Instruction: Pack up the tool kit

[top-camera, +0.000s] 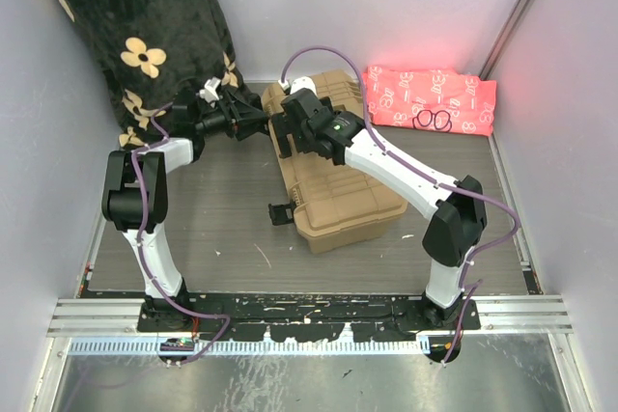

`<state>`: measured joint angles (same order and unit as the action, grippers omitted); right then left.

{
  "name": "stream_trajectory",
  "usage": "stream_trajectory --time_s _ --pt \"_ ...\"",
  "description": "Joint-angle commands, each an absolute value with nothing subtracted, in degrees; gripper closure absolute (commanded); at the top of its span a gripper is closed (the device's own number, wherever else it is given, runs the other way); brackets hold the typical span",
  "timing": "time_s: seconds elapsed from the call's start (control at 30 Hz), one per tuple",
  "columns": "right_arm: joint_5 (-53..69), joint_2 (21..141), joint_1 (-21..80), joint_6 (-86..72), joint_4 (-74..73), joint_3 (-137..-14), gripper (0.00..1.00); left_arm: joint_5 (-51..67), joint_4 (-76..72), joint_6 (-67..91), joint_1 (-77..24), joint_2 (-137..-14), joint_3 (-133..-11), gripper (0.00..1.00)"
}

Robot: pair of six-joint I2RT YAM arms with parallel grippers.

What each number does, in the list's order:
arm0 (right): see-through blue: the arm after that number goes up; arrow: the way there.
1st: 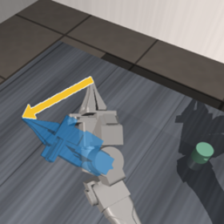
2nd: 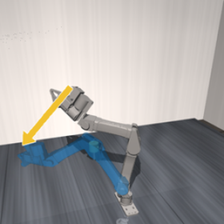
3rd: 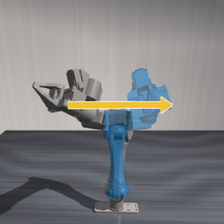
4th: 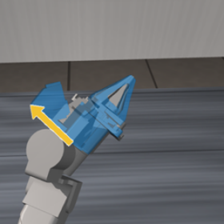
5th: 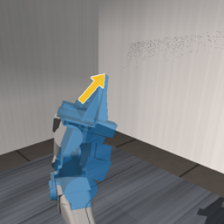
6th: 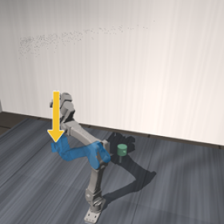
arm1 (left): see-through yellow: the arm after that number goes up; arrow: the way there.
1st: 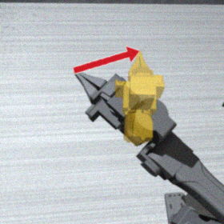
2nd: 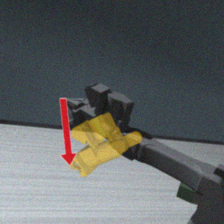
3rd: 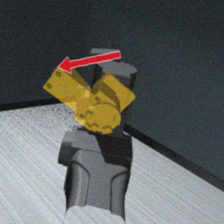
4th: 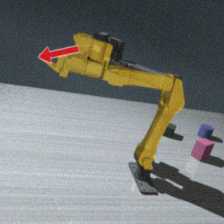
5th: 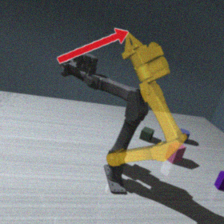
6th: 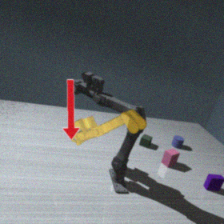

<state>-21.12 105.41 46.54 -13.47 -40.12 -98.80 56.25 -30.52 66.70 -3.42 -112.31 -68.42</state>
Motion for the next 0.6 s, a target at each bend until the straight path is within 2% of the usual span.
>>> stream_trajectory --time_s 0.0,0.57 --pt "-6.11 115.27 49.33 -13.54 -68.22 -92.98 0.15 58.17 -32.31 66.95 -3.82 -109.91 -73.67 0.40" --pt "-3.39 114.68 49.31 -14.78 -66.37 -93.25 0.15 58.54 -31.24 67.71 -4.84 -110.27 -77.91 0.42"
